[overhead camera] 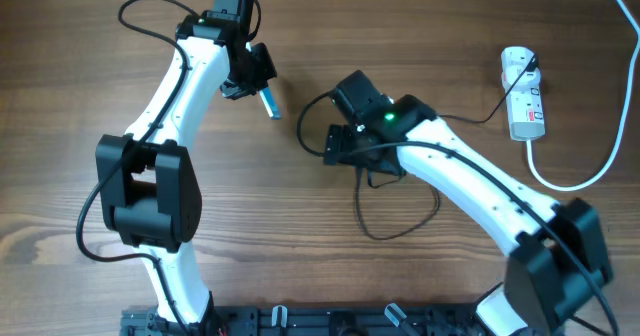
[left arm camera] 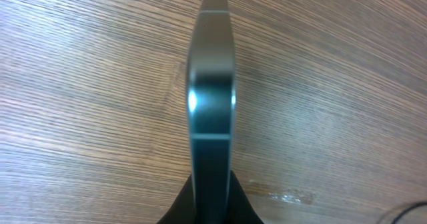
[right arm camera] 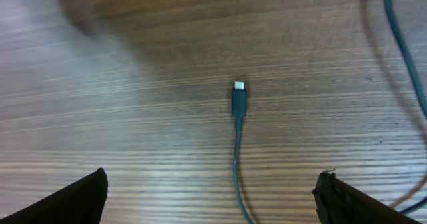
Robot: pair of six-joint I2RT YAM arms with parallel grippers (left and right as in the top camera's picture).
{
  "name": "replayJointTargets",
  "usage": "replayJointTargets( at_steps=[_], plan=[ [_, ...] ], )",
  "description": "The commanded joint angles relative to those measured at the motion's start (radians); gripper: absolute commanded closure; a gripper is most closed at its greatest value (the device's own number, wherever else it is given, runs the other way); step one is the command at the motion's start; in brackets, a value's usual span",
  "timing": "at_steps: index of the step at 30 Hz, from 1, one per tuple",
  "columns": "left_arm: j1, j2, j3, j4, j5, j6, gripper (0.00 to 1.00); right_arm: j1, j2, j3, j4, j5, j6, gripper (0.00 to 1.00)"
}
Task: Plug charger to phone and switch on socket
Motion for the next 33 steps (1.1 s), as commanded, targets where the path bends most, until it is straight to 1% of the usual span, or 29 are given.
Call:
replayJointTargets(
  at_steps=[1, 3, 5, 6, 7, 9, 11, 13, 15, 23, 28, 33],
  plan=[
    [0.006, -0.025, 0.012, 0.003, -0.038, -0.024, 0.96, -0.002, 0.086, -0.006, 0.005, 0.014, 0.021, 0.08],
    [0.006, -0.025, 0.012, 0.003, -0.038, -0.024, 0.96, -0.002, 0.121, -0.006, 0.01, 0.013, 0.022, 0.12],
    [0.006, -0.025, 0.012, 0.003, -0.038, -0.024, 0.96, -0.002, 0.158, -0.006, 0.029, -0.002, 0.021, 0.24],
    [0.006, -0.025, 0.012, 0.002, -0.038, -0.024, 0.96, -0.002, 0.179, -0.006, 0.041, -0.005, 0.021, 0.31],
    [0.006, -0.025, 0.012, 0.002, -0.038, -0.024, 0.96, -0.002, 0.192, -0.006, 0.047, -0.005, 0.021, 0.34],
    [0.006, -0.025, 0.012, 0.002, -0.038, -0.024, 0.96, -0.002, 0.214, -0.006, 0.053, -0.005, 0.022, 0.36],
    [0.006, -0.025, 0.012, 0.002, -0.038, -0.024, 0.96, -0.002, 0.233, -0.006, 0.061, -0.001, 0.029, 0.42],
    [0.006, -0.025, 0.012, 0.001, -0.037, -0.024, 0.96, -0.002, 0.247, -0.006, 0.061, 0.003, 0.051, 0.45],
    [0.006, -0.025, 0.012, -0.006, -0.037, -0.024, 0.96, -0.002, 0.264, -0.006, 0.061, 0.003, 0.046, 0.46],
    [0.006, -0.025, 0.012, -0.017, -0.037, -0.024, 0.96, -0.002, 0.303, -0.006, 0.065, 0.007, 0.018, 0.58],
    [0.006, -0.025, 0.012, -0.021, -0.037, -0.024, 0.96, -0.002, 0.304, -0.007, 0.06, 0.006, 0.016, 0.74],
    [0.006, -0.025, 0.012, -0.021, -0.037, -0.024, 0.96, -0.002, 0.304, -0.01, 0.06, 0.007, -0.007, 0.75]
  ],
)
